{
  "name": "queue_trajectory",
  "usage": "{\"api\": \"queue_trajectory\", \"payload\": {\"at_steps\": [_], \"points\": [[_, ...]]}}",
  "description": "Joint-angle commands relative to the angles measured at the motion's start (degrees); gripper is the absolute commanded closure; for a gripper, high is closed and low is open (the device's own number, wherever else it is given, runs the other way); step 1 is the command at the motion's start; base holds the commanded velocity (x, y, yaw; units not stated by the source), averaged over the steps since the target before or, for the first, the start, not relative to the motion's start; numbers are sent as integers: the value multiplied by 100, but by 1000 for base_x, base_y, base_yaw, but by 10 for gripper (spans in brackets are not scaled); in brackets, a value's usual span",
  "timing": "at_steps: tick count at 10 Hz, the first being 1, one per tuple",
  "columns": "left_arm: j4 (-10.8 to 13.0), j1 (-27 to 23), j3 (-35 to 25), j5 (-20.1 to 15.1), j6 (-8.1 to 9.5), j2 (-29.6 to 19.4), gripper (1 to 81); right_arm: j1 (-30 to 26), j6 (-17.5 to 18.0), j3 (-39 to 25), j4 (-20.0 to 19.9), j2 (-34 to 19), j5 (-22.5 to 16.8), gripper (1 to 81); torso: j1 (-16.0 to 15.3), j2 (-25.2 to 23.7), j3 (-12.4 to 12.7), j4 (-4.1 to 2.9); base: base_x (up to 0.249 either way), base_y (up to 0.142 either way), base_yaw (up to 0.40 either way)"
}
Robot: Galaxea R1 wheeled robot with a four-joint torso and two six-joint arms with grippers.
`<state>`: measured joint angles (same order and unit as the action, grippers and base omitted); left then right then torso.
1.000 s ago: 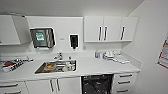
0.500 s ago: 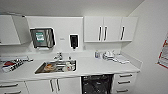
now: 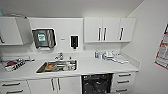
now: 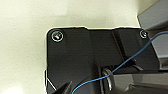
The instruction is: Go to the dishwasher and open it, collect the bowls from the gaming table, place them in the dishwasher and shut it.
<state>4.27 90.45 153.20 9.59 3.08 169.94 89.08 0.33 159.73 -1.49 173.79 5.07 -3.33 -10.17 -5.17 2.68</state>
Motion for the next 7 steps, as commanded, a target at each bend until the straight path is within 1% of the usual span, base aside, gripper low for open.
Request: {"api": "queue_trajectory", "payload": {"at_steps": [1,4,7], "points": [[57,-339,0,-230,-18,-38,10,-395,-24,-5,-36,-17,-252,10,-2,2,0,0,0,0,0],[22,-339,0,-195,-27,-56,10,-368,-15,-5,-45,-17,-252,10,0,2,0,2,0,0,312],[74,-331,0,-177,-45,-38,10,-342,-24,-5,-45,35,-269,10,0,2,0,2,0,0,345]]}}
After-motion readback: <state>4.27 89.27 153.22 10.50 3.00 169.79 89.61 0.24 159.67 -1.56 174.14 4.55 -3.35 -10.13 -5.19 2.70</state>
